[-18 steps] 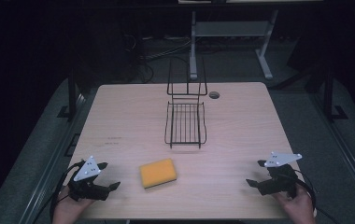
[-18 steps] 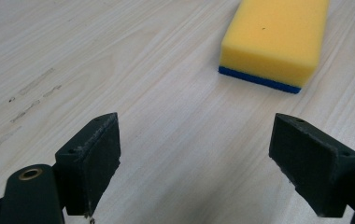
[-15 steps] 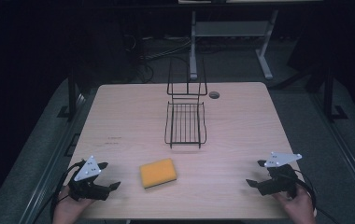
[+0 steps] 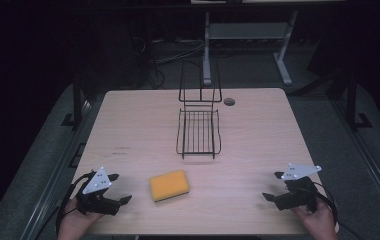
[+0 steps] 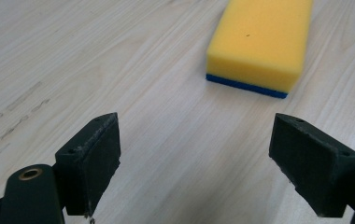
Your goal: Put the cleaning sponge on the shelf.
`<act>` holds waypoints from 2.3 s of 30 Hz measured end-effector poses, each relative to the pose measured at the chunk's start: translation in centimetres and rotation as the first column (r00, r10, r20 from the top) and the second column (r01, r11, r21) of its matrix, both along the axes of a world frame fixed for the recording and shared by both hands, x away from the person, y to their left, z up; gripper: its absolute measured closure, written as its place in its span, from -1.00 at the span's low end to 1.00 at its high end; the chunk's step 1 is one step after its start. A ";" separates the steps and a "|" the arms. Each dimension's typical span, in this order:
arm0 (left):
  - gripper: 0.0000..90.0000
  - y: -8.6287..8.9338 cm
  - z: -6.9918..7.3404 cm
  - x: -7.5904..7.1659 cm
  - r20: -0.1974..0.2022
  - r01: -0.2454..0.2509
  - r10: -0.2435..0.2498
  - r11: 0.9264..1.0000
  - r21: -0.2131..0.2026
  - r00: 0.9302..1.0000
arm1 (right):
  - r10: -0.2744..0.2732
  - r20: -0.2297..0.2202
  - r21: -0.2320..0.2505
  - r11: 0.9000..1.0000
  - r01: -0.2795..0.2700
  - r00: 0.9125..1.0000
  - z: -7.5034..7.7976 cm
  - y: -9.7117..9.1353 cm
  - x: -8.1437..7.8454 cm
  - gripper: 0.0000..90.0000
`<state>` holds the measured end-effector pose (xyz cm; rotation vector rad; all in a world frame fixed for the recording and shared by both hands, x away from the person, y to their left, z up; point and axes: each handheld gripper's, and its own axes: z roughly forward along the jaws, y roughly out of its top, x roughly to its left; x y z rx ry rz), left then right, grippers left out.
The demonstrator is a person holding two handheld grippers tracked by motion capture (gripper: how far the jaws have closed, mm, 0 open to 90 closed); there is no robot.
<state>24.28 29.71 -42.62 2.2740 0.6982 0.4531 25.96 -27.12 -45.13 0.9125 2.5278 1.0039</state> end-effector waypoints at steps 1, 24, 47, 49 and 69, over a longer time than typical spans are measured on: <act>-0.64 -0.1 0.0 0.0 -0.001 0.003 -0.003 1.000 -0.003 1.000 | 0.000 0.000 0.000 1.000 0.000 1.000 0.0 0.0 0.0 -0.67; -0.64 -2.7 1.3 0.9 -0.026 0.120 -0.119 0.992 0.039 0.993 | 0.031 -0.004 -0.003 1.000 -0.031 1.000 0.0 0.6 -0.1 -0.67; -0.64 -6.2 2.3 2.5 -0.068 0.221 -0.216 0.971 0.091 0.974 | 0.055 -0.001 -0.005 0.998 -0.055 0.998 0.1 0.9 -0.2 -0.67; -0.64 -6.4 2.3 2.6 -0.070 0.228 -0.222 0.969 0.097 0.973 | 0.060 -0.003 -0.010 0.998 -0.060 0.998 0.1 1.0 -0.2 -0.67; -0.64 -8.2 2.3 3.6 -0.107 0.270 -0.258 0.956 0.114 0.960 | 0.067 -0.001 -0.001 0.998 -0.067 0.998 0.1 1.1 -0.3 -0.67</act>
